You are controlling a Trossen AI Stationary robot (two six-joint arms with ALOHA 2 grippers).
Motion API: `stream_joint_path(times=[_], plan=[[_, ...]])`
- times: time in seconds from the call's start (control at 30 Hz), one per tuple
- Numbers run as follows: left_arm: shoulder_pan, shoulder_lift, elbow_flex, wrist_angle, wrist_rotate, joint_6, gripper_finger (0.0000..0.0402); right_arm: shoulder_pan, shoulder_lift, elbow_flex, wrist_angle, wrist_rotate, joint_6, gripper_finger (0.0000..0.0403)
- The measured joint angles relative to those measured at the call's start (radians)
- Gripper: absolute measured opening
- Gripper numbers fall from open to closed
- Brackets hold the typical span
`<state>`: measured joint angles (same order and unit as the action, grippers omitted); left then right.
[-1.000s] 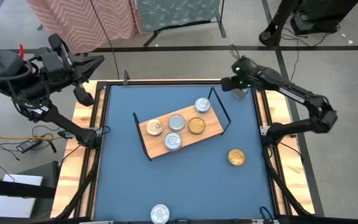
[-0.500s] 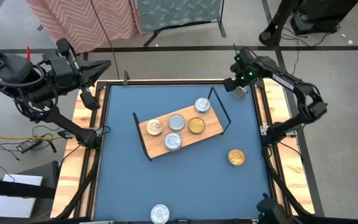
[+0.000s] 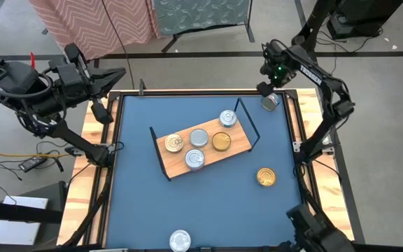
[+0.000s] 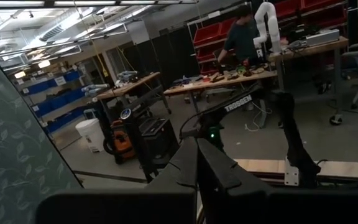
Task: Stack canned seafood by type on shelf
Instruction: Put the blue/pink tuna can on the shelf
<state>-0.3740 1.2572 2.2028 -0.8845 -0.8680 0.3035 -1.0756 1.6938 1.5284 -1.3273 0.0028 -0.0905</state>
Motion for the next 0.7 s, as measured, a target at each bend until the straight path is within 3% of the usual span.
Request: stream_joint_path(times=[0.7], plan=[[0.0,0.003,0.0,0.005,0.0,-0.05,0.0006,-0.052,0.186,0.003,-0.054,-0.004,-0.204,0.0309]])
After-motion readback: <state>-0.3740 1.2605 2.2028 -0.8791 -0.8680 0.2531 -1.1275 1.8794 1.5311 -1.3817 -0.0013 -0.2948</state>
